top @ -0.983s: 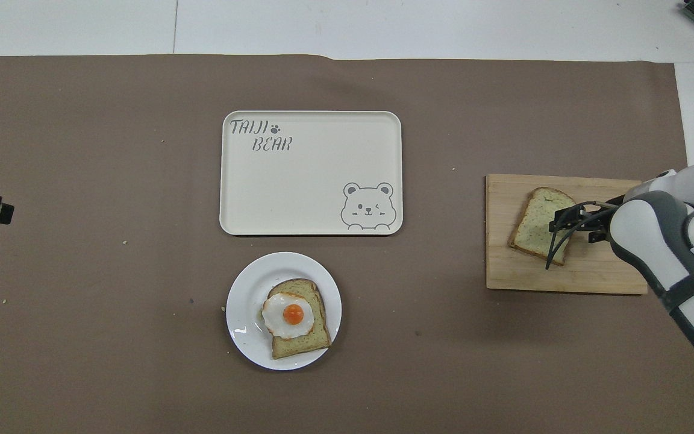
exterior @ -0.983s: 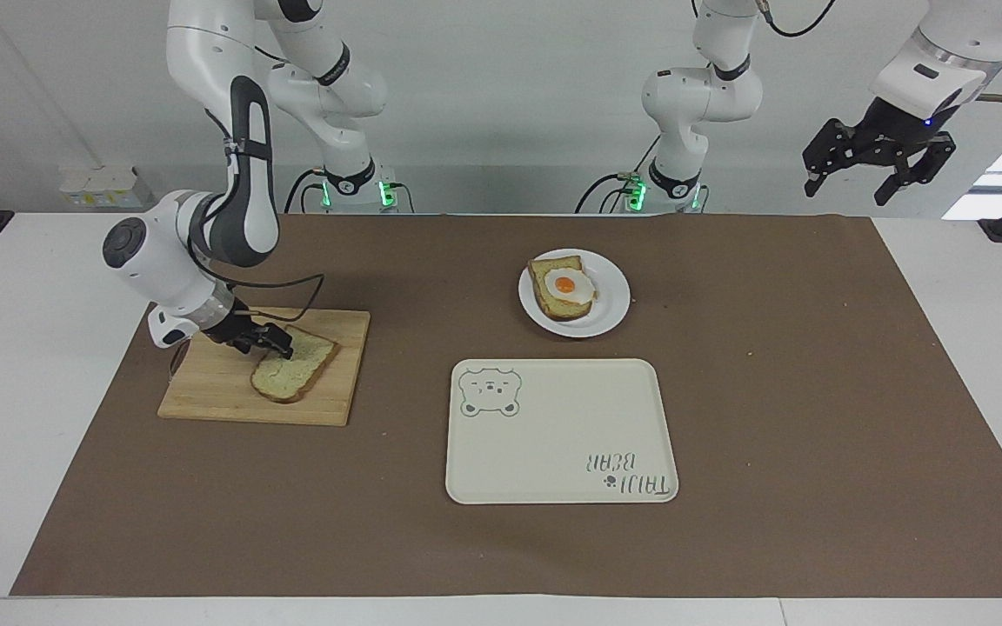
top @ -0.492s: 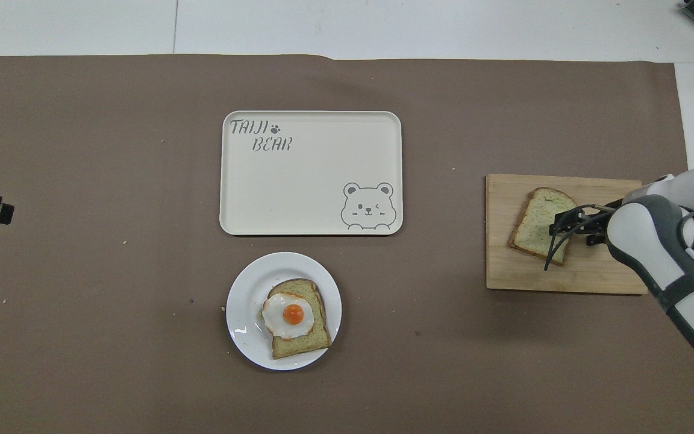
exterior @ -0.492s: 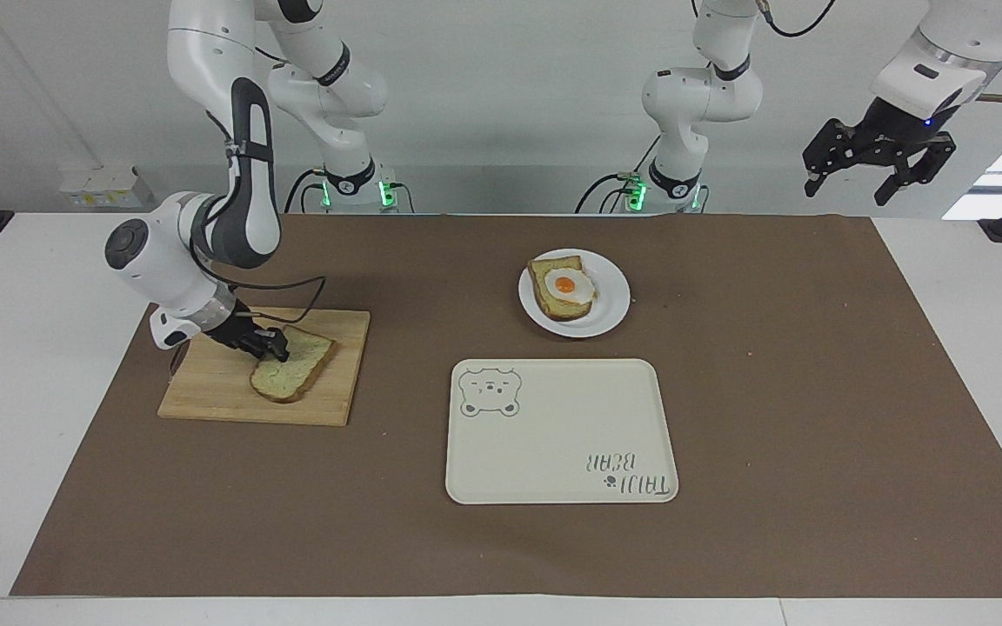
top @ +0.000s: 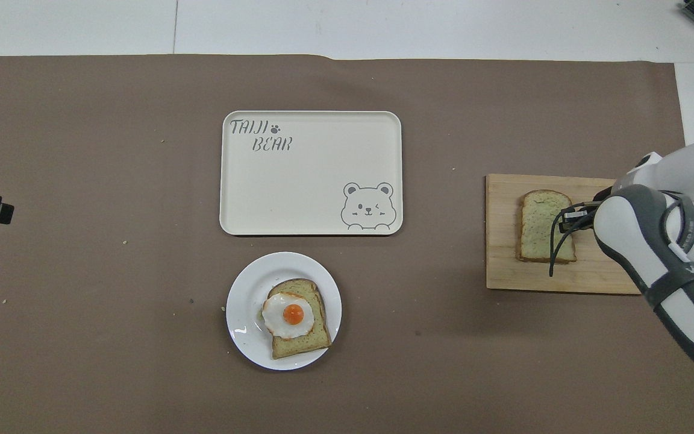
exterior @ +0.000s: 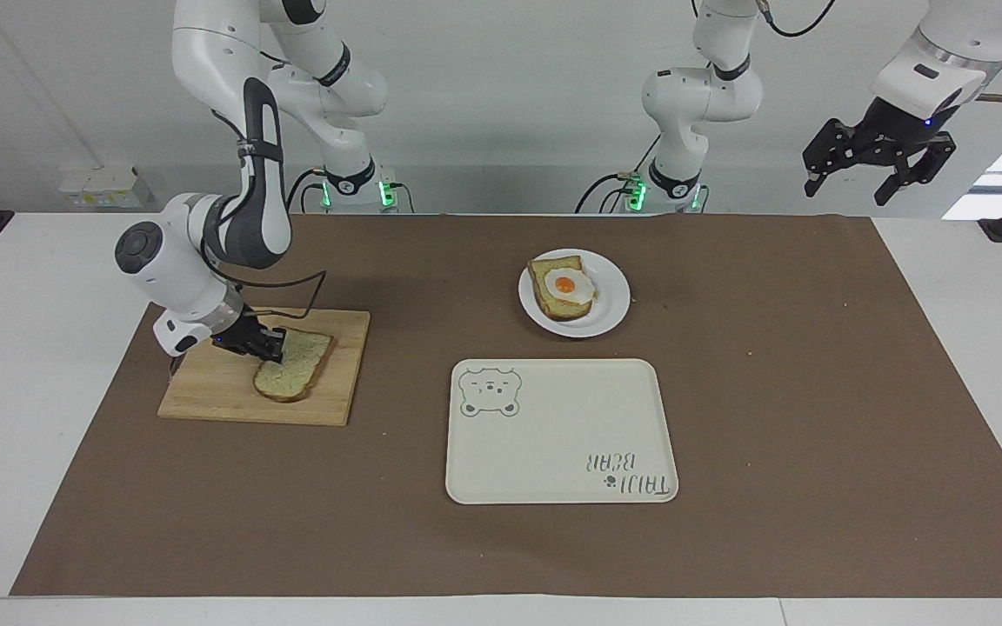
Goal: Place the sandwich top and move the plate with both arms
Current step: 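Lower the right gripper and grasp the bread slice, then lift the bread slice with the right gripper and carry it over the egg toast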
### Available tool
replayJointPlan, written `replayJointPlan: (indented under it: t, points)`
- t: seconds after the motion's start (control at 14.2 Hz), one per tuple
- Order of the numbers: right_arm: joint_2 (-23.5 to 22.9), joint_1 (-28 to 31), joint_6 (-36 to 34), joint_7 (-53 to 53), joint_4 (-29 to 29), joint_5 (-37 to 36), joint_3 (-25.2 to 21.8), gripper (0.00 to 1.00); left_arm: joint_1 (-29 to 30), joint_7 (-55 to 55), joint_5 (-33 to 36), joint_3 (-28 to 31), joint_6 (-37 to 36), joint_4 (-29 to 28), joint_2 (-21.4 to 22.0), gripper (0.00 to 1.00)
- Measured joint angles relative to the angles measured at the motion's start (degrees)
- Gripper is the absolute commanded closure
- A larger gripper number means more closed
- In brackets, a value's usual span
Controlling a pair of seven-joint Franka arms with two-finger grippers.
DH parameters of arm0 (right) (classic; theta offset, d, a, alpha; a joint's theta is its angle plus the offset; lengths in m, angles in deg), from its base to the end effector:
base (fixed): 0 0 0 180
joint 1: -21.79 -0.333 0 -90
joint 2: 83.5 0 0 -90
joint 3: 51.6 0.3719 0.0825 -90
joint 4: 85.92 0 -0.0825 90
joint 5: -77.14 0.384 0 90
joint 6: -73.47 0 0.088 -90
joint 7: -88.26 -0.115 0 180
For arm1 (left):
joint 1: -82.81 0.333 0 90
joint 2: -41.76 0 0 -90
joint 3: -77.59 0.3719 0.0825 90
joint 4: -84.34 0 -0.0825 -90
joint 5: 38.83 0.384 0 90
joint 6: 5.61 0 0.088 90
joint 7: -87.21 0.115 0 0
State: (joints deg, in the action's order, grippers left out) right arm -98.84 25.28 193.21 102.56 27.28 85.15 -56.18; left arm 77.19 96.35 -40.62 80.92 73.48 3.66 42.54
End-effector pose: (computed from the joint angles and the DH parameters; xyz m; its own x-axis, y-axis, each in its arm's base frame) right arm 0.5949 -0.0740 0.3687 0.9910 0.0390 -0.1279 0.0231 -0.9921 -0.1235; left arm 0.5268 -0.0248 0.7384 0.9790 -0.2039 -0.0089 -0.2035 -0.9785 0.0334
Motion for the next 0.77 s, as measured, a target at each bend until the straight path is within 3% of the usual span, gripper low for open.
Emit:
replayJointPlan:
  t: [0.35,0.77]
  points:
    - [0.0,-2.1,-9.4,5.2,-7.3,-0.5,0.4,1.0,0.0,0.0,0.0,0.0,0.0,0.0,0.0,0.0]
    - [2.2,-2.7,-16.6,5.2,-10.0,4.9,4.0,1.0,0.0,0.0,0.0,0.0,0.0,0.0,0.0,0.0]
